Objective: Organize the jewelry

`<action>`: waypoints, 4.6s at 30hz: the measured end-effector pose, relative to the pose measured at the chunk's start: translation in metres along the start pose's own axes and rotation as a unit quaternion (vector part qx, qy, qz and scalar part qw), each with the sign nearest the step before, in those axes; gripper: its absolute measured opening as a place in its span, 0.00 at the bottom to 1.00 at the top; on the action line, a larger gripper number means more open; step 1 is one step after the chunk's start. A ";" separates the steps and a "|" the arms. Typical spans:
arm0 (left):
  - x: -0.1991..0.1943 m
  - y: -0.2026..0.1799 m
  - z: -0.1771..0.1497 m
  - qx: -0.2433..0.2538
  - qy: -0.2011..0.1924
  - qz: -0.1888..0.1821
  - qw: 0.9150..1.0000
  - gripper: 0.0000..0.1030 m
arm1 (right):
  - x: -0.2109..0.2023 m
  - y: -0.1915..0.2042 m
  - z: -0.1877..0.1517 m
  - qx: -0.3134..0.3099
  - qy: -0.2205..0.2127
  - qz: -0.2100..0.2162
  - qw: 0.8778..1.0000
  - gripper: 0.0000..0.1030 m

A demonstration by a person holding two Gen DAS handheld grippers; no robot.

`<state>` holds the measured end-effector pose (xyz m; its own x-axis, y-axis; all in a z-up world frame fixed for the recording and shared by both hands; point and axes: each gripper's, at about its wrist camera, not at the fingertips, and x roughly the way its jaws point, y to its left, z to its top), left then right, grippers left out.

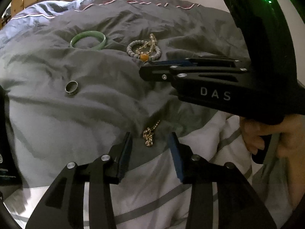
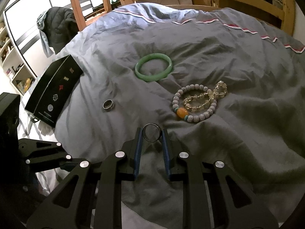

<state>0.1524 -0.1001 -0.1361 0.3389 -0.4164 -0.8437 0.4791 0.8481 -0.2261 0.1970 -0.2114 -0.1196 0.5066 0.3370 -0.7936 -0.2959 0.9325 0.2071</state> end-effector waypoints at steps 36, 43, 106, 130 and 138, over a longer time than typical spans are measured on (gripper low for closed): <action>-0.092 0.021 0.007 -0.057 -0.087 0.004 0.995 0.04 | -0.041 0.021 0.004 -0.009 -0.027 -0.005 1.000 0.20; -0.143 0.038 0.000 -0.077 -0.119 0.066 0.988 0.04 | -0.068 0.054 0.005 -0.033 -0.036 -0.005 0.999 0.20; -0.205 0.204 -0.038 -0.247 -0.144 0.180 0.941 0.72 | 0.001 0.222 0.054 -0.118 -0.051 0.017 0.992 0.90; -0.088 0.085 0.017 -0.125 -0.159 0.095 0.975 0.83 | -0.051 0.035 0.001 -0.013 -0.050 -0.092 0.994 0.91; -0.053 0.068 0.023 -0.069 -0.136 0.090 0.984 0.67 | -0.039 -0.023 -0.009 0.072 -0.076 -0.094 0.990 0.91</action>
<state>0.1859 -0.0280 -0.0958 0.6216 -0.3125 -0.7183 0.2840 0.9445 -0.1651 0.1771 -0.2474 -0.0984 0.6612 0.1611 -0.7327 -0.0711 0.9857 0.1526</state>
